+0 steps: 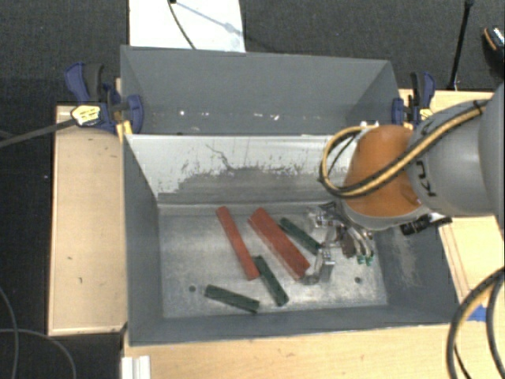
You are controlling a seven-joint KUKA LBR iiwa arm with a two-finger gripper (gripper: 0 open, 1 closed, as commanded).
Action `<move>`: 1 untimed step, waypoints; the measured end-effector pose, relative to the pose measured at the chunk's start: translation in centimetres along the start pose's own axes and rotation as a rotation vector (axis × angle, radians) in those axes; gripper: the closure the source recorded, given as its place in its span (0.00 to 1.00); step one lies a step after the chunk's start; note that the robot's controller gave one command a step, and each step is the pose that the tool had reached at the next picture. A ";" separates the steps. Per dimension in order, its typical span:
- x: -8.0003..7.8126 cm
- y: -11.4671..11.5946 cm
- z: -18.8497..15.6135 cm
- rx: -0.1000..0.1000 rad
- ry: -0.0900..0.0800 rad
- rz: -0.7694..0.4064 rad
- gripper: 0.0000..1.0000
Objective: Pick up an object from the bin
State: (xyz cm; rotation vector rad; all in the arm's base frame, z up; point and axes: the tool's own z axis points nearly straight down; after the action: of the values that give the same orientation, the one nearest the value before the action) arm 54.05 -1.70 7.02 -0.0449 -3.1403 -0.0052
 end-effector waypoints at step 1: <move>-0.1 -0.3 0.0 0.003 -0.003 -0.001 1.00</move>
Offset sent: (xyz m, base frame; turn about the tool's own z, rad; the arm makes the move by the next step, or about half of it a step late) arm 0.0000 0.0000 0.0000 0.0000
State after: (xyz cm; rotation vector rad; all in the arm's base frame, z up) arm 54.17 -2.04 7.05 -0.0434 -3.1430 -0.0001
